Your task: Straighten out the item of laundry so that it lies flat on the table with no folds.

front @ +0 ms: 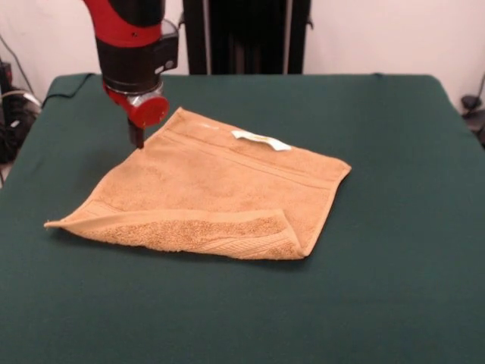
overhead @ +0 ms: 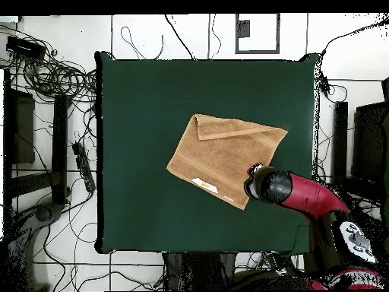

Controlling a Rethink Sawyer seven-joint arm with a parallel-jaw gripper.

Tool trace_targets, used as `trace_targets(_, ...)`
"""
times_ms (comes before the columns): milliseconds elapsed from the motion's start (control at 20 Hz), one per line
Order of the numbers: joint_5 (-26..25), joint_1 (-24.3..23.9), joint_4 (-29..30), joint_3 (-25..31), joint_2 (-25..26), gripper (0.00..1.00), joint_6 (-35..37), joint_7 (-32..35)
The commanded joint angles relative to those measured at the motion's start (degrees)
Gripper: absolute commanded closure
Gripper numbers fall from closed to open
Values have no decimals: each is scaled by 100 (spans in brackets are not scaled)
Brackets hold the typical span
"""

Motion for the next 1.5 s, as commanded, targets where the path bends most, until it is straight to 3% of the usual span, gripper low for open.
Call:
trace_targets(50, 259, -7, 553, 819, -73, 100, 706, -70)
trace_targets(500, 616, -96, 1117, 1024, -994, 100, 1053, 53)
trace_targets(850, 773, -181, 1097, 1138, -1033, 100, 1167, 11)
trace_targets(1500, 980, -132, 446, 1098, -733, 100, 1401, 60)
